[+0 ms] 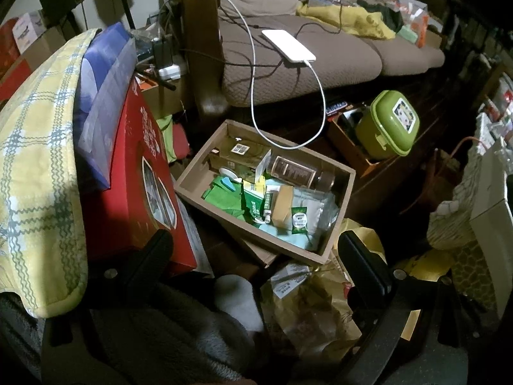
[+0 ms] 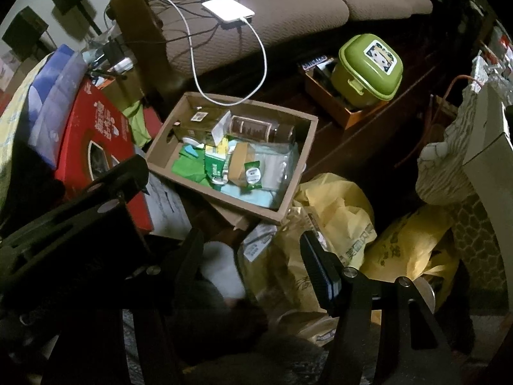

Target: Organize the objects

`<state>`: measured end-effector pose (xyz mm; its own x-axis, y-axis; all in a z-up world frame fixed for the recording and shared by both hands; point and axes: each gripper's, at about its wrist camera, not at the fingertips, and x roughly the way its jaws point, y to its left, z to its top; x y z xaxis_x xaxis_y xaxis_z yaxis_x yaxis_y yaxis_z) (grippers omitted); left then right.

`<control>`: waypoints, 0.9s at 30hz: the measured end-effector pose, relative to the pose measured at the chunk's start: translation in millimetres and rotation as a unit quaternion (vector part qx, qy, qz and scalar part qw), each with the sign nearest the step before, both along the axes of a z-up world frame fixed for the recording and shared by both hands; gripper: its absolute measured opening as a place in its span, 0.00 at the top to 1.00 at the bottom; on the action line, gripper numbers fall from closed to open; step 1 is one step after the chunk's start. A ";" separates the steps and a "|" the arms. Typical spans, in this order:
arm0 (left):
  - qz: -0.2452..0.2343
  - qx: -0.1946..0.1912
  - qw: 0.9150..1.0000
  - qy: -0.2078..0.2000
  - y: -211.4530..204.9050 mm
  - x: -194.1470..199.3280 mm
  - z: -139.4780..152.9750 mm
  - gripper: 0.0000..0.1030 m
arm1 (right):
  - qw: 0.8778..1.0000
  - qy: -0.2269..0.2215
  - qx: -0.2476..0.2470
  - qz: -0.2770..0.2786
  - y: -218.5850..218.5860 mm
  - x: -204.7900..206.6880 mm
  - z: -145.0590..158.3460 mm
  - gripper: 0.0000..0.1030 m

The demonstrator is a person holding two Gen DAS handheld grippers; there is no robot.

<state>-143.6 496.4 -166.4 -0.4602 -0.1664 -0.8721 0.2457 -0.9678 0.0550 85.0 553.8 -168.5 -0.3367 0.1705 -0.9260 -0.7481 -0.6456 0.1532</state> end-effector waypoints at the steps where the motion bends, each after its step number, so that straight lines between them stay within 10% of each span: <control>1: 0.000 0.000 1.000 0.000 0.6 -0.3 0.0 0.00 | 1.000 0.000 0.000 0.000 0.1 -0.3 0.3 0.38; 27: -0.018 -0.023 0.999 -0.024 11.1 -2.3 -10.1 0.00 | 1.000 -0.003 -0.009 -0.002 -5.4 -4.3 -4.7 0.38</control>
<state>-145.9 507.5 -176.4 -0.4244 -0.1910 -0.8851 0.2066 -0.9722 0.1107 80.7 548.5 -173.1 -0.3302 0.1545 -0.9312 -0.7512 -0.6404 0.1601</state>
